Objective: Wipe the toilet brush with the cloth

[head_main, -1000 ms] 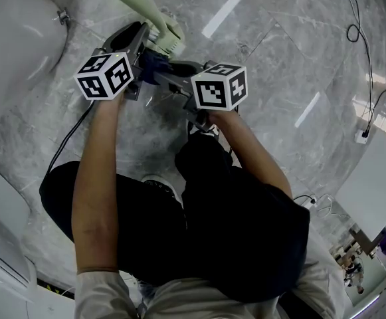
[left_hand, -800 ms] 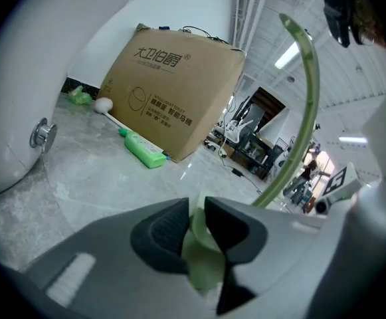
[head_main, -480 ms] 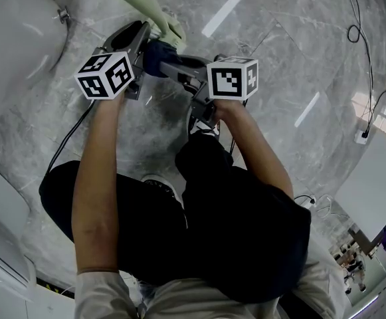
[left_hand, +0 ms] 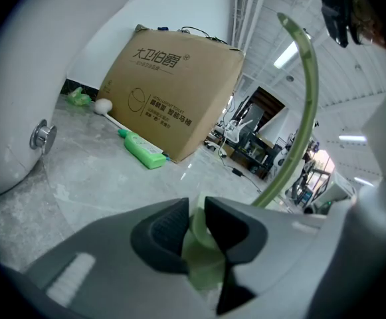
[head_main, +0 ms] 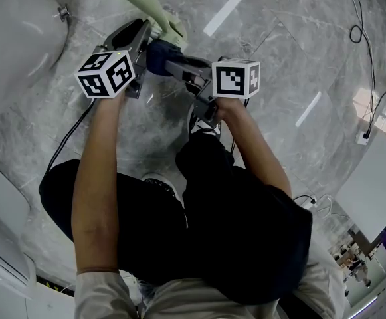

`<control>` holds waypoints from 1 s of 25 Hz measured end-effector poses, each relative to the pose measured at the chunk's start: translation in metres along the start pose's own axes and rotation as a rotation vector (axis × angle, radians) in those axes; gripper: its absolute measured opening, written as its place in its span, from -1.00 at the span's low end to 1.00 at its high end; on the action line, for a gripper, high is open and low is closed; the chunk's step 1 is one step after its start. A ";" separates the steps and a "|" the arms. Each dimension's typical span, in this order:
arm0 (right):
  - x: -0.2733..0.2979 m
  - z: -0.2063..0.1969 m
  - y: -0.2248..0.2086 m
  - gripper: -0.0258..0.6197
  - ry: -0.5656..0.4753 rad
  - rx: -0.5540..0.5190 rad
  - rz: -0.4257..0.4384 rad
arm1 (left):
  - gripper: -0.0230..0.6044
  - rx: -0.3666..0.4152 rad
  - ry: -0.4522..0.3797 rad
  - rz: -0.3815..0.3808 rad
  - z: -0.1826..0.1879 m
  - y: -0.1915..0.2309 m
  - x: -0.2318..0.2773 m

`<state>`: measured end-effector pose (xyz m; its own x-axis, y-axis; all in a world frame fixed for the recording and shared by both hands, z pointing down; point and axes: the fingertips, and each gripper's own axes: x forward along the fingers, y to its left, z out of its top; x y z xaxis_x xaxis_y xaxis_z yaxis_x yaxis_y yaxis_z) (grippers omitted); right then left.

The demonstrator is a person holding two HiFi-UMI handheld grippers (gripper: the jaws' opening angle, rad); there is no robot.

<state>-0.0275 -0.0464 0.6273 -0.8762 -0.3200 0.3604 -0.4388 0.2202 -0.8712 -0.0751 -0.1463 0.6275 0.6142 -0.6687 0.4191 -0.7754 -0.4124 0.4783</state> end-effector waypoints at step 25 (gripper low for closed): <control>-0.006 -0.020 -0.045 -0.67 -0.026 0.185 -0.049 | -0.93 0.006 -0.001 0.001 0.000 0.000 0.001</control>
<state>-0.0066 -0.0359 0.6712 -0.8481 -0.3501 0.3977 -0.4348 0.0311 -0.9000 -0.0749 -0.1471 0.6279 0.6130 -0.6700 0.4187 -0.7770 -0.4152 0.4732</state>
